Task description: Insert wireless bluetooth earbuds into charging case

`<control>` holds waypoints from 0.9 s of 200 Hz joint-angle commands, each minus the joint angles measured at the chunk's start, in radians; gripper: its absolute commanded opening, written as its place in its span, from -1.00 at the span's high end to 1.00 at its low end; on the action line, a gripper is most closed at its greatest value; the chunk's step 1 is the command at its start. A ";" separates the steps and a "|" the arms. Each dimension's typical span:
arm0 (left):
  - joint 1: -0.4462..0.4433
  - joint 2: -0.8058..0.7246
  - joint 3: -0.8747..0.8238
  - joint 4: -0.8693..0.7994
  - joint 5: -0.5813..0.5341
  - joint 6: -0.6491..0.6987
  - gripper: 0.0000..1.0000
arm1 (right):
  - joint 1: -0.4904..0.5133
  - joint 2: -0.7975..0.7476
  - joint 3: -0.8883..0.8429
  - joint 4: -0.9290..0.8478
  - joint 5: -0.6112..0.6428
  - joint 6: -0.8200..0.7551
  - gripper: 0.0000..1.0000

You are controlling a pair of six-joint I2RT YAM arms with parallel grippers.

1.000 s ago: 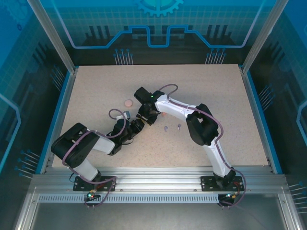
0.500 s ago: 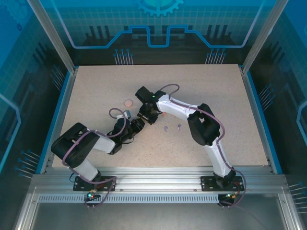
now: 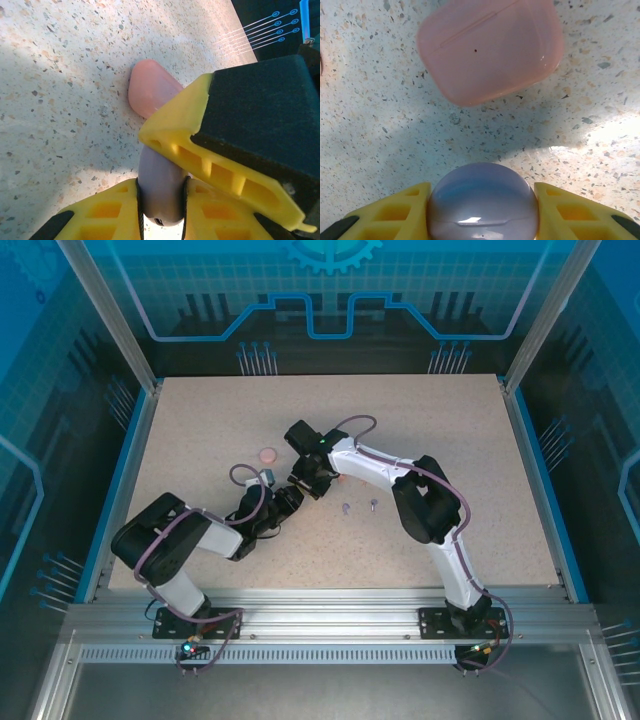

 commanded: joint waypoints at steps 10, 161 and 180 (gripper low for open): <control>-0.005 0.043 0.032 0.037 -0.009 0.014 0.73 | 0.022 -0.045 -0.016 -0.021 -0.077 0.008 0.28; 0.018 -0.155 -0.023 -0.141 0.176 0.183 0.94 | -0.132 -0.249 -0.079 -0.009 0.008 -0.190 -0.33; 0.049 -0.197 -0.009 -0.178 0.268 0.236 0.94 | -0.171 -0.330 -0.209 0.059 -0.013 -0.257 -0.33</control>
